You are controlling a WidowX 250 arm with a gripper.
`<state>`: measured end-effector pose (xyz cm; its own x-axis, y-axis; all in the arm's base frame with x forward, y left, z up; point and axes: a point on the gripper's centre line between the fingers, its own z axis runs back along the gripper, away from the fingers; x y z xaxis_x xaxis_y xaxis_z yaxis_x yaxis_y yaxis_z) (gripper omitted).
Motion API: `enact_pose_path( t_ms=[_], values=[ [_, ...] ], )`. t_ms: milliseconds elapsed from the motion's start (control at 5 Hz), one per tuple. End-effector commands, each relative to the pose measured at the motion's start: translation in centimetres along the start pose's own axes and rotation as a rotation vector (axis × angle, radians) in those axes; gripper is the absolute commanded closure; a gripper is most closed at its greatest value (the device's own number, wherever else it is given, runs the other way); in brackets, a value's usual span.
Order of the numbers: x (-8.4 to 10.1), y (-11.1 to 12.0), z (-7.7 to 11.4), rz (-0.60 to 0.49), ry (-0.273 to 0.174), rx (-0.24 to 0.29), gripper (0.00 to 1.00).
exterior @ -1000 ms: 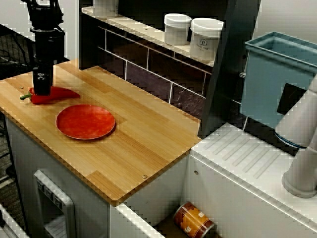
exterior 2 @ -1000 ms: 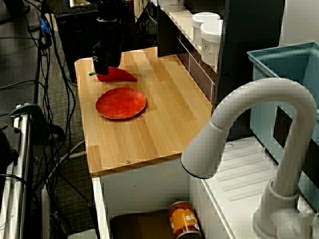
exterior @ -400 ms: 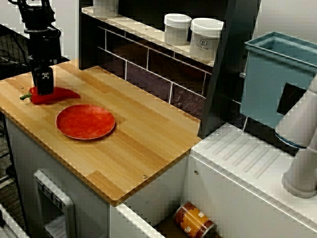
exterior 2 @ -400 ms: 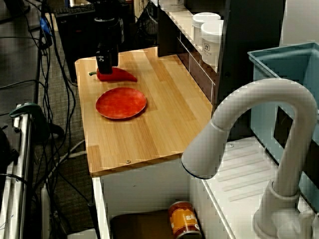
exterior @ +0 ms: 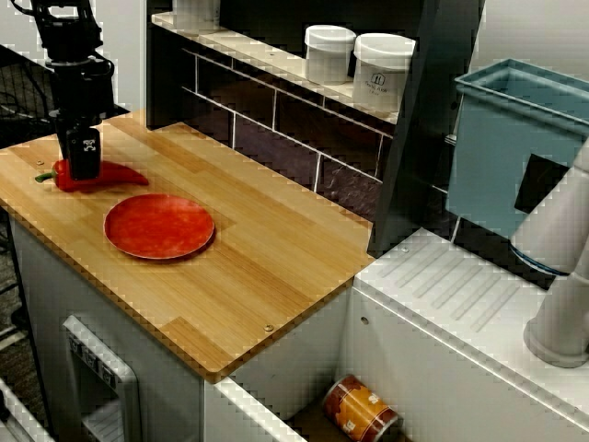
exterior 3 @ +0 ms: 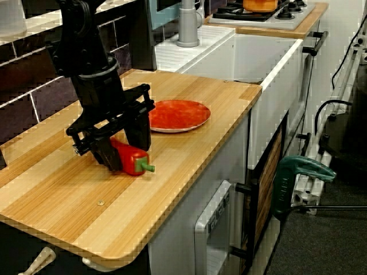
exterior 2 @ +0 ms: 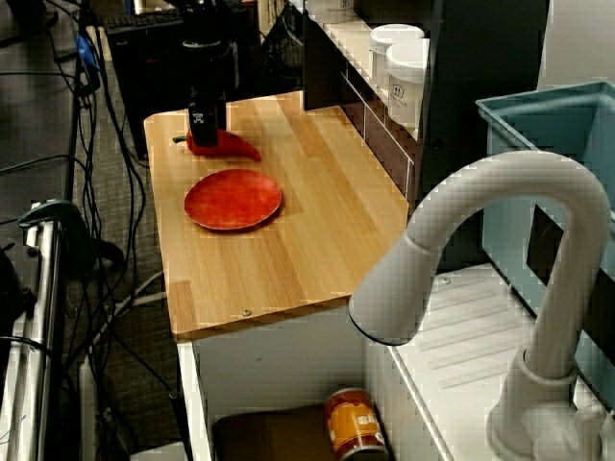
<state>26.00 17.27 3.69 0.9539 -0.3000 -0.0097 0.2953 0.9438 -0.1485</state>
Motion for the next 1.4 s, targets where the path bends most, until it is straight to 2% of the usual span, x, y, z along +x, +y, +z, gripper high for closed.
enact_pose_path(
  t_ms=[0,200,400,800,1200],
  values=[
    [-2.0,-0.9,1.4,0.007,-0.017,0.007,1.00],
    [-2.0,-1.5,3.6,-0.020,-0.036,-0.032,1.00],
    [-1.2,-2.7,5.0,-0.070,-0.034,-0.074,1.00],
    [1.2,-7.6,5.0,-0.229,0.032,-0.106,1.00],
    [1.7,-13.5,5.3,-0.370,0.037,-0.050,1.00]
  ],
)
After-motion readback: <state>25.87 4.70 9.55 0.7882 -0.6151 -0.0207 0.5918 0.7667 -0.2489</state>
